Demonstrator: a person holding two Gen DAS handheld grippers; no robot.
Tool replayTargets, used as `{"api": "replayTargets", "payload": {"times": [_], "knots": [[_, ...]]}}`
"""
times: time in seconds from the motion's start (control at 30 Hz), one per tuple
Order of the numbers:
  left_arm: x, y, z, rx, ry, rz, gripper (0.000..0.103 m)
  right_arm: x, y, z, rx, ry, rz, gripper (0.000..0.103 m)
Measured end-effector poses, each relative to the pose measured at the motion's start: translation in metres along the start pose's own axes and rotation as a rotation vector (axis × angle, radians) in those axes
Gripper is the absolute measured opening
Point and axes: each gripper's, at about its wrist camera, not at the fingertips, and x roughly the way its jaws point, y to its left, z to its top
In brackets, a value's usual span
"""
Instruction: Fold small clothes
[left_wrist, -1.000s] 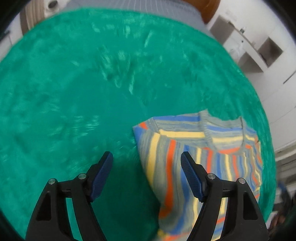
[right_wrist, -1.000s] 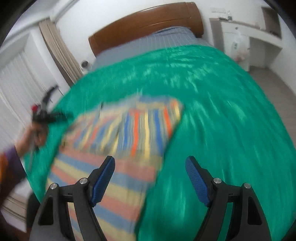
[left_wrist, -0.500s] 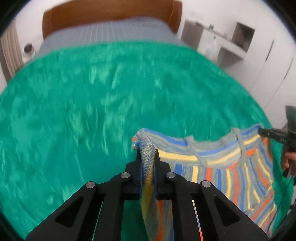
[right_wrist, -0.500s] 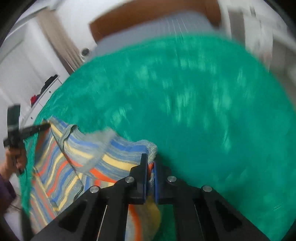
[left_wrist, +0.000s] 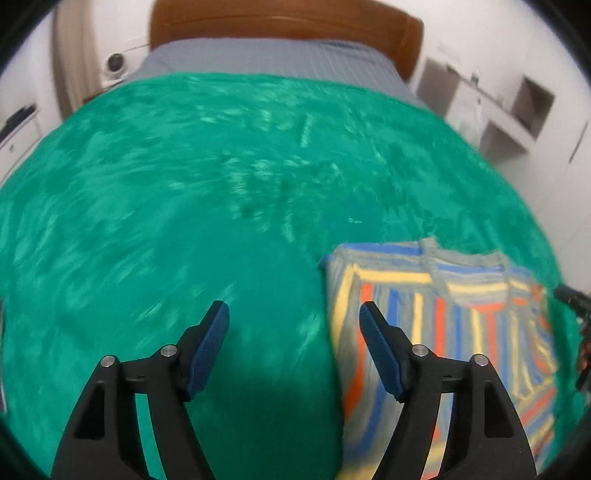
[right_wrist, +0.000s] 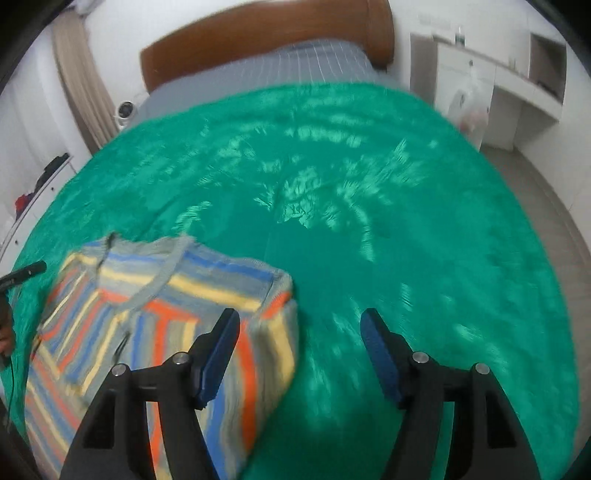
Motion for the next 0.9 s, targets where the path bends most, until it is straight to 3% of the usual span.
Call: {"api": "replayTargets", "payload": {"times": [0.1, 0.23, 0.3, 0.43, 0.57, 0.73, 0.9], "knots": [[-0.046, 0.012, -0.038, -0.012, -0.041, 0.015, 0.089, -0.05, 0.003, -0.026, -0.039, -0.052, -0.002, 0.075], [-0.085, 0.022, -0.1, -0.006, -0.03, 0.072, 0.091, -0.108, 0.004, -0.082, -0.029, -0.098, 0.005, 0.081], [-0.095, 0.024, -0.136, -0.014, -0.009, 0.122, 0.091, -0.126, 0.008, -0.117, -0.019, -0.106, -0.011, 0.082], [-0.09, 0.031, -0.184, -0.101, 0.011, 0.134, 0.091, -0.138, 0.011, -0.172, 0.039, -0.104, -0.033, 0.082], [-0.088, 0.037, -0.209, -0.15, -0.025, 0.147, 0.091, -0.14, 0.011, -0.209, 0.126, -0.097, -0.055, 0.082], [-0.092, 0.031, -0.225, -0.098, -0.072, 0.153, 0.096, -0.154, 0.012, -0.236, 0.193, -0.146, -0.091, 0.082], [-0.09, 0.035, -0.23, -0.12, -0.092, 0.136, 0.097, -0.157, 0.014, -0.256, 0.212, -0.179, -0.142, 0.082]]}}
